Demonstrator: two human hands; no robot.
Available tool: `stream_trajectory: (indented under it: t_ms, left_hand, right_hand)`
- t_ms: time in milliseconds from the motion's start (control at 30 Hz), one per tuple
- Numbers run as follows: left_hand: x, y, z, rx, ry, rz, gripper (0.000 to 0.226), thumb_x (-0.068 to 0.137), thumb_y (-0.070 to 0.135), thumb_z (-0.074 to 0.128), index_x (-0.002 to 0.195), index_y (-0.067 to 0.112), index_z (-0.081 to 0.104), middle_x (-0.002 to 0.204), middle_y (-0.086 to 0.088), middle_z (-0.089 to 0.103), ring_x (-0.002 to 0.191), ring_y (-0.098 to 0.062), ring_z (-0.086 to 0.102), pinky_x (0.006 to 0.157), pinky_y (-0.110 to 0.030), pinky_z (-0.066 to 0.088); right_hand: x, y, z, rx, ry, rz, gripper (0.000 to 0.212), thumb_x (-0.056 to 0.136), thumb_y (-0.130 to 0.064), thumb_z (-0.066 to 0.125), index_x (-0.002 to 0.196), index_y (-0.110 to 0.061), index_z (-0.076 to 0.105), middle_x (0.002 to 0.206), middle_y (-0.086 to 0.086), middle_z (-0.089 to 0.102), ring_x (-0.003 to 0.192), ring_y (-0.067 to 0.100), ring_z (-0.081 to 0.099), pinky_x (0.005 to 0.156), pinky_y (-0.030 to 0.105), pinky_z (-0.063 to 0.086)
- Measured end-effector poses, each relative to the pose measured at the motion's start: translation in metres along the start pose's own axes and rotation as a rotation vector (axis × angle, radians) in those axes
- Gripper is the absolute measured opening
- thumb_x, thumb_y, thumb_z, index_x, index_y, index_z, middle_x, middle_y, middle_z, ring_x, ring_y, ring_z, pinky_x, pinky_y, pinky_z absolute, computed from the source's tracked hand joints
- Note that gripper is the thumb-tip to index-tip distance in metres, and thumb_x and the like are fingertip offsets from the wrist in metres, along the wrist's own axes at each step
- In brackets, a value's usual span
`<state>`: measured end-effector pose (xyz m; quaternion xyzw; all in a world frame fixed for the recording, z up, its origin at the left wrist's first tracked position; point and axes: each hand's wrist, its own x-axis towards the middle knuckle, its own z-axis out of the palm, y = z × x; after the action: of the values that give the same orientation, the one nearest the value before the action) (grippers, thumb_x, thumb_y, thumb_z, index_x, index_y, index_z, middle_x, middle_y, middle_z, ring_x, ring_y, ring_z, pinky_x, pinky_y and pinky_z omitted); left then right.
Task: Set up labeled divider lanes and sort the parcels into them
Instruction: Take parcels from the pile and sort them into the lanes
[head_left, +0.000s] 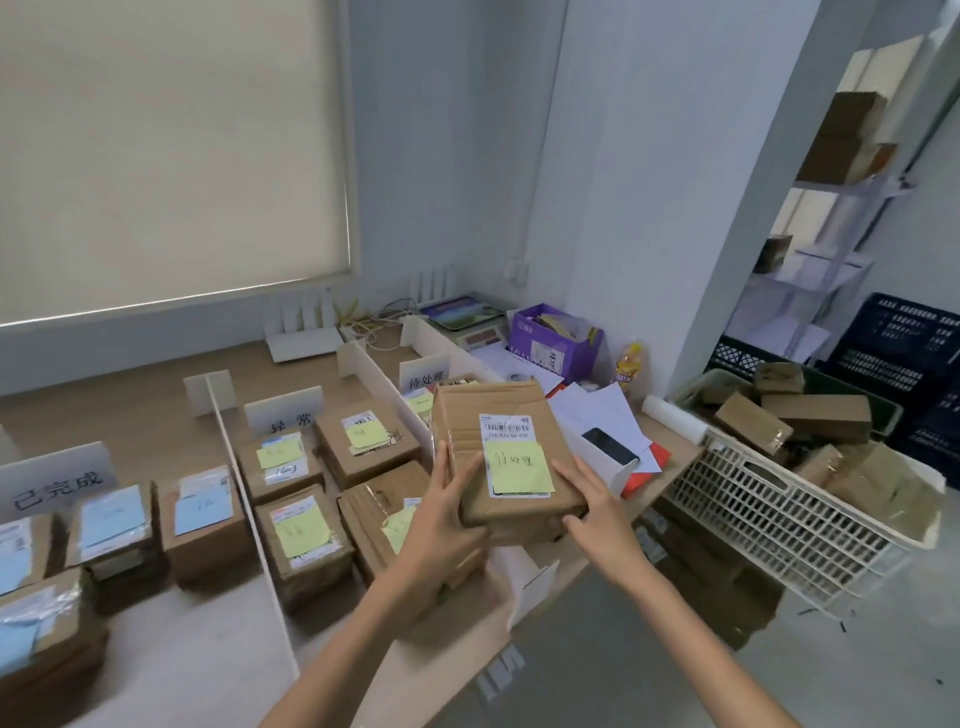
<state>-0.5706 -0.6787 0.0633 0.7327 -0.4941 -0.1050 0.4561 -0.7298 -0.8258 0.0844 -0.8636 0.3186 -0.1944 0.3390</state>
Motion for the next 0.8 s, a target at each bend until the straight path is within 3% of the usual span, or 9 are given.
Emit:
stream_trajectory:
  t_ms: [133, 367, 500, 633, 800]
  left_hand:
    - [0.053, -0.012, 0.027, 0.08, -0.03, -0.014, 0.096, 0.077, 0.023, 0.074, 0.143, 0.047, 0.01, 0.155, 0.008, -0.025, 0.146, -0.015, 0.001, 0.115, -0.036, 0.026]
    - [0.141, -0.037, 0.092, 0.141, 0.052, -0.204, 0.098, 0.078, 0.029, 0.075, 0.146, 0.045, 0.006, 0.154, 0.004, -0.026, 0.146, -0.018, -0.001, 0.114, -0.032, 0.022]
    - [0.172, -0.058, 0.129, 0.137, 0.057, -0.357, 0.096, 0.08, 0.022, 0.073, 0.147, 0.041, 0.007, 0.15, 0.008, -0.027, 0.146, -0.02, -0.006, 0.116, -0.03, 0.015]
    - [0.185, -0.07, 0.147, 0.12, 0.072, -0.465, 0.094, 0.084, 0.01, 0.065, 0.147, 0.042, 0.002, 0.151, 0.01, -0.03, 0.146, -0.02, 0.007, 0.115, -0.03, 0.023]
    - [0.202, -0.078, 0.151, 0.248, 0.08, -0.556, 0.094, 0.082, 0.012, 0.066, 0.143, 0.048, 0.004, 0.154, 0.008, -0.026, 0.134, -0.026, 0.037, 0.103, -0.038, 0.044]
  right_hand:
    - [0.053, 0.032, -0.015, -0.01, -0.055, -0.009, 0.075, 0.082, 0.01, 0.054, 0.143, -0.031, 0.037, 0.157, -0.003, 0.016, 0.143, 0.013, 0.021, 0.104, 0.009, 0.017]
    - [0.169, 0.099, -0.024, -0.045, -0.23, -0.071, 0.072, 0.087, 0.008, 0.051, 0.146, -0.027, 0.031, 0.158, -0.004, 0.01, 0.145, 0.016, 0.015, 0.109, 0.017, 0.018]
    - [0.22, 0.136, -0.013, -0.113, -0.4, -0.072, 0.069, 0.09, 0.002, 0.052, 0.147, -0.027, 0.026, 0.159, -0.001, 0.01, 0.146, 0.017, 0.013, 0.117, 0.03, 0.013]
    - [0.25, 0.155, 0.003, -0.097, -0.454, -0.136, 0.072, 0.09, 0.005, 0.05, 0.148, -0.028, 0.022, 0.158, -0.006, 0.006, 0.145, 0.013, 0.013, 0.111, 0.019, 0.008]
    - [0.277, 0.171, 0.011, -0.169, -0.461, -0.203, 0.075, 0.09, 0.001, 0.054, 0.148, -0.033, 0.02, 0.159, -0.007, 0.005, 0.145, 0.014, 0.016, 0.108, 0.018, 0.013]
